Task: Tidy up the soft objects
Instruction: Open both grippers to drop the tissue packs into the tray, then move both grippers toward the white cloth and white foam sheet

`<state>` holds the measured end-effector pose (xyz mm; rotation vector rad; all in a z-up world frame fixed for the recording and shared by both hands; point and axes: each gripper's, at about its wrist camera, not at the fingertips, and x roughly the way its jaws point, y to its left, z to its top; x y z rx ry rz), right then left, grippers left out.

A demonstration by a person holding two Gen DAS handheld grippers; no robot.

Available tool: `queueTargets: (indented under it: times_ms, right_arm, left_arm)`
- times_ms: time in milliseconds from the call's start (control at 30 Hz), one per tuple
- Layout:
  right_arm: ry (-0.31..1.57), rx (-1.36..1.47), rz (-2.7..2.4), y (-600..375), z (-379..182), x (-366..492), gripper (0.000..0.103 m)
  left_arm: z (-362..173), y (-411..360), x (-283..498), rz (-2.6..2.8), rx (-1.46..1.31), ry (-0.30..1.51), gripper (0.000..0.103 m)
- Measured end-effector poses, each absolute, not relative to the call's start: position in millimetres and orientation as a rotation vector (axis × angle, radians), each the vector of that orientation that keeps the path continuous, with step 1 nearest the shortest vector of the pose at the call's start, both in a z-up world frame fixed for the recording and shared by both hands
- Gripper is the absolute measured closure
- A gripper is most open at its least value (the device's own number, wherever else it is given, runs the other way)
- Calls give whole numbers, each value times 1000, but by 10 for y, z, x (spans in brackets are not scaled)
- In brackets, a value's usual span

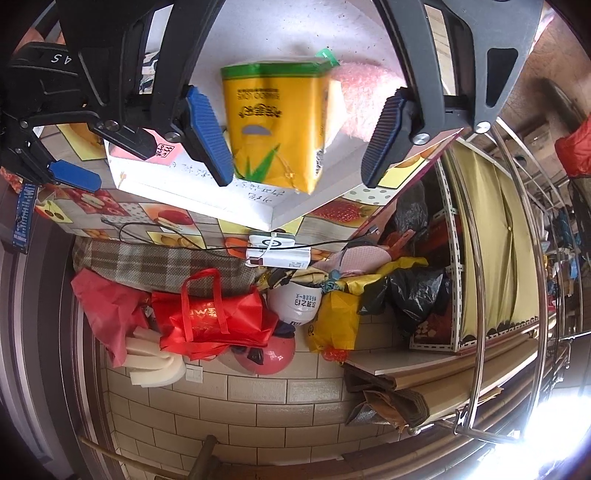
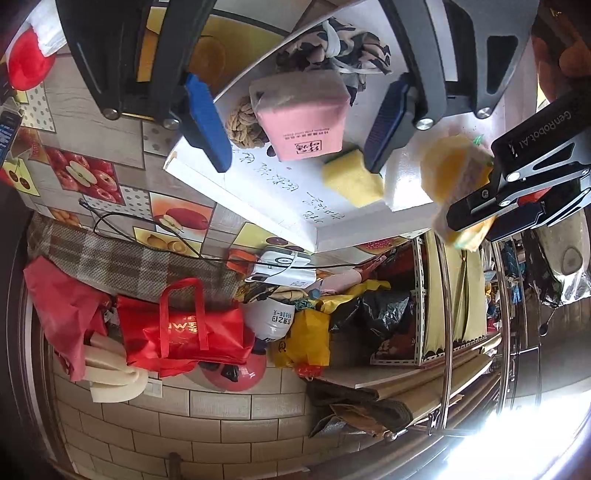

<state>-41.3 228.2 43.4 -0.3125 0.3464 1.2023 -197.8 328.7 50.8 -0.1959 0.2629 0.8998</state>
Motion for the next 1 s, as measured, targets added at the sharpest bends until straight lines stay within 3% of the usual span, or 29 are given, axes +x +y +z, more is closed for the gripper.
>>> queueTargets:
  times_ms: [67, 100, 1000]
  right_arm:
    - [337, -309, 1198, 2273, 439, -419, 5]
    - [333, -306, 1195, 2269, 440, -424, 0]
    - [272, -243, 1206, 1324, 478, -625, 0]
  left_arm:
    - [517, 3273, -2005, 919, -193, 245, 0]
    - [520, 3262, -2019, 929, -189, 235, 0]
    - [507, 2697, -2043, 957, -160, 230, 0]
